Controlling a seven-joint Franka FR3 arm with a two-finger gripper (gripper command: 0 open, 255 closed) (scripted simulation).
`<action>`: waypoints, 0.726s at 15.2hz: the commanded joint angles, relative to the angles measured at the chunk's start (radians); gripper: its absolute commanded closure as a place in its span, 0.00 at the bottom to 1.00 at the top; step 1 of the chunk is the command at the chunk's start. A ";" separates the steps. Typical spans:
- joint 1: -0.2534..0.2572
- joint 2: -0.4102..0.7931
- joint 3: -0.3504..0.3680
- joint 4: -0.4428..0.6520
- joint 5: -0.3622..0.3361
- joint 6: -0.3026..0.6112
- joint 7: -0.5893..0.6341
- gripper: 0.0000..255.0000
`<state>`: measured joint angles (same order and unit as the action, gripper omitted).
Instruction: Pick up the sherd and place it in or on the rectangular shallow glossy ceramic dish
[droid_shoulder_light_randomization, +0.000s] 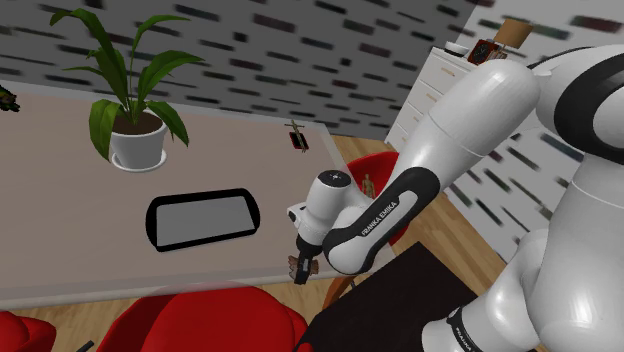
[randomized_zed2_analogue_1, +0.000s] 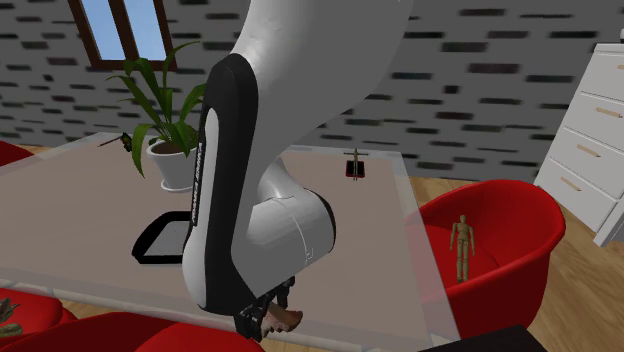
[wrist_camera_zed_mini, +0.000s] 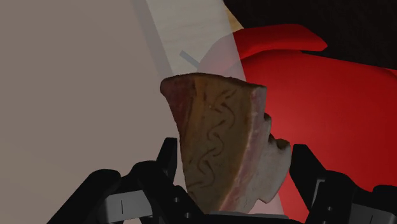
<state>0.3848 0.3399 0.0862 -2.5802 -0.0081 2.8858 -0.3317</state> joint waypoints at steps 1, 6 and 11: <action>0.000 0.000 0.000 0.000 0.000 0.000 0.000 1.00; 0.000 0.000 0.000 0.000 0.000 0.000 0.000 1.00; -0.004 -0.034 0.006 -0.008 0.005 -0.026 -0.003 1.00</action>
<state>0.3830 0.3198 0.0897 -2.5888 -0.0052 2.8740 -0.3327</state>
